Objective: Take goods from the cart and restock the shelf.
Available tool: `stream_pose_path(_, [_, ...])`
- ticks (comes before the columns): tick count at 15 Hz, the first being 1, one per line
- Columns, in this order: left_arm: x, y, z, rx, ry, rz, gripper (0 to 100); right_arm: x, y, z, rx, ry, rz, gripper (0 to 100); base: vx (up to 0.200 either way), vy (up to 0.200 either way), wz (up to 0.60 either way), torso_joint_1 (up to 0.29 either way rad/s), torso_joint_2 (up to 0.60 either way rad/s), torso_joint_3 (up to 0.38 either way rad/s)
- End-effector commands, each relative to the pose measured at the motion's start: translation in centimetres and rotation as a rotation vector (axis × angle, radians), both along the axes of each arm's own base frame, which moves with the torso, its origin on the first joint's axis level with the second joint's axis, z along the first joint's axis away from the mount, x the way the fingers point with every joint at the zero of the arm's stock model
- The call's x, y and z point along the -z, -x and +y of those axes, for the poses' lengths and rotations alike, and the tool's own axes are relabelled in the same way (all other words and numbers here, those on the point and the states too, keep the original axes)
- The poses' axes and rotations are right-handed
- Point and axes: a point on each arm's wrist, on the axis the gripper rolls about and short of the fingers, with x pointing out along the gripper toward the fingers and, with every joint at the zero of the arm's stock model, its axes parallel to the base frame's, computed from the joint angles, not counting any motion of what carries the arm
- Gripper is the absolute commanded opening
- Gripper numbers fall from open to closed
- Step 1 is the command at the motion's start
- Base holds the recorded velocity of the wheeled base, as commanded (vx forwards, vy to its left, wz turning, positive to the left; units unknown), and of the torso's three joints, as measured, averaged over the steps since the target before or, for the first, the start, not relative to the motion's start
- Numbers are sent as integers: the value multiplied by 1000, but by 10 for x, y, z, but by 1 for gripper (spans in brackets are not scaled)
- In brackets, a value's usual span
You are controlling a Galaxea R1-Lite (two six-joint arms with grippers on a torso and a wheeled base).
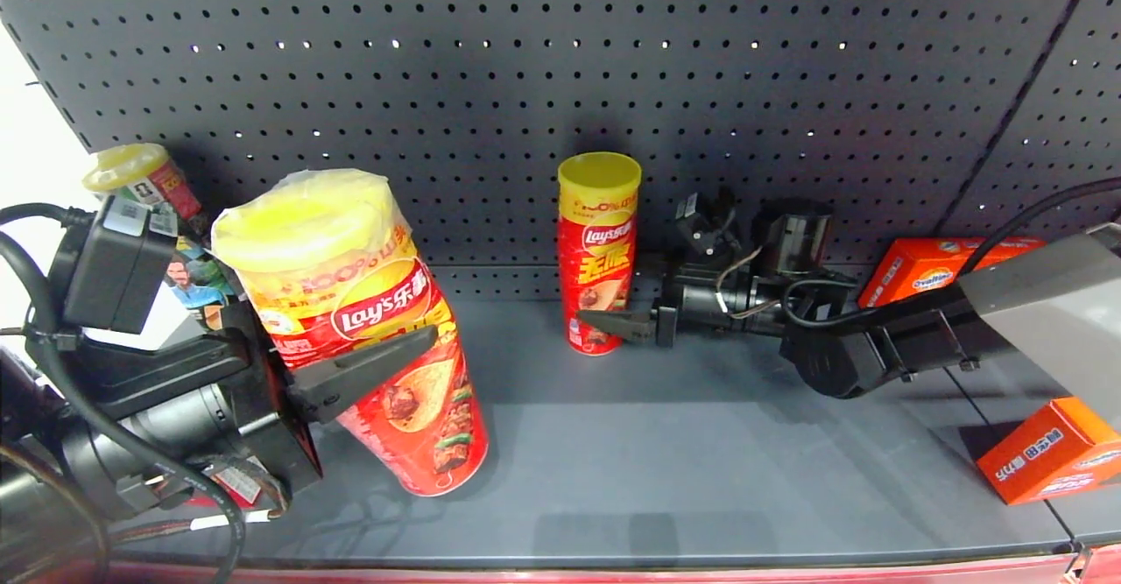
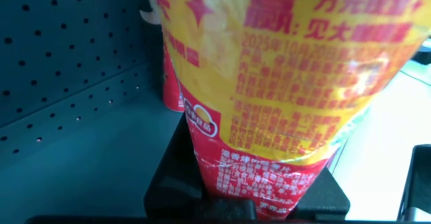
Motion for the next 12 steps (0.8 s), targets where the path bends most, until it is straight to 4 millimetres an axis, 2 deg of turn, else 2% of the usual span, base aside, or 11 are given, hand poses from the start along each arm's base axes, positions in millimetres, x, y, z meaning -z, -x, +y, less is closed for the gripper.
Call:
stream_pose_path(1, [1,0,0,0,-2,4,0,3,-5,8,-6,-4,-3,100,0,0,0,0,0,0])
stream_pose_path(4, [4,1,0,-2,-6,12,0,0,-7,16,-23,-22,-10,100,0,0,0,0,0,0])
stream_pose_path(5, [4,1,0,-2,-6,12,0,0,-7,17,-28,-29,-22,0,0,0,0,0,0,0])
stream_pose_path(10, [4,1,0,-2,-6,12,0,-3,0,18,-30,-33,-18,0,0,0,0,0,0,0])
stream_pose_path(12, [4,1,1,-2,-6,12,0,-12,13,11,-28,-36,-25,0,0,0,0,0,0,0])
